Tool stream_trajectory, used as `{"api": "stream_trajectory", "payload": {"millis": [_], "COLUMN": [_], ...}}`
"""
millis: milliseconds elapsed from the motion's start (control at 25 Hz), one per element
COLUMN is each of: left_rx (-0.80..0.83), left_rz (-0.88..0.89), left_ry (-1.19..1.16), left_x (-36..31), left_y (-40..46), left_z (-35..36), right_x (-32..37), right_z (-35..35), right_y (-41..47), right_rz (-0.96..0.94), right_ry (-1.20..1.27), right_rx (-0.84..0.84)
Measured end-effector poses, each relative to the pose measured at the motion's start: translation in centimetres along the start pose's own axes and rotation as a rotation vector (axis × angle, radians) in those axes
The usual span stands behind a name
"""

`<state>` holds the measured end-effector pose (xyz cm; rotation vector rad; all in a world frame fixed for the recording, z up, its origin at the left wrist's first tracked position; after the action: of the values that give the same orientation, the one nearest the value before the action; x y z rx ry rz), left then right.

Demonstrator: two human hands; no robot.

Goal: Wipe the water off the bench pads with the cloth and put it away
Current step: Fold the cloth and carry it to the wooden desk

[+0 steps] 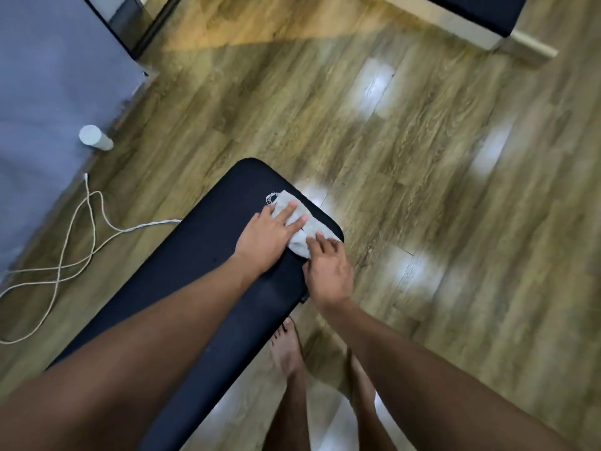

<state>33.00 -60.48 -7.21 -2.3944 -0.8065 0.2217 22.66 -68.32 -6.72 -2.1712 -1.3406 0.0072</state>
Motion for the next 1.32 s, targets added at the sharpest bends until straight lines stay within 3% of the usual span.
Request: {"api": "stream_trajectory", "payload": {"millis": [120, 240, 560, 720, 1000, 1320], "left_rx": [0.064, -0.005, -0.284, -0.405, -0.711, -0.922], "left_rz": [-0.061, -0.102, -0.052, 0.050, 0.322, 0.557], "left_ry": [-0.129, -0.226, -0.263, -0.229, -0.190, -0.152], "left_x": [-1.2, -2.9, -10.7, -18.4, -34.7, -48.5], "left_y": [-1.4, -3.6, -8.5, -11.6, -17.5, -17.2], "left_z": [-1.5, -6.1, -30.5, -45.8, -70.4, -86.5], "right_x": [-0.8, -1.9, -7.7, -13.9, -26.6, -38.6], "right_z": [-3.5, -9.1, -32.5, -47.3, -69.5, -85.7], "right_y": [-0.2, -1.6, -9.8, -15.8, -28.5, -36.4], "right_rz": [-0.044, -0.105, -0.158, -0.213, -0.128, -0.068], "right_ry": [0.005, 0.038, 0.215, 0.412, 0.347, 0.259], "right_rx": [-0.003, -0.026, -0.363, -0.606, -0.915, -1.158]}}
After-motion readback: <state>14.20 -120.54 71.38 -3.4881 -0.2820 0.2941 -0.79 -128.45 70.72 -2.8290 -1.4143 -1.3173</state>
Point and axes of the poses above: each hand's wrist, its own y-axis towards the middle knuckle, its own z-axis out of the palm, x = y × z, the point moved 7 cm from there along y, towards the middle knuckle, and after that the axes turned 7 degrees about x, right-handed, at the moved point
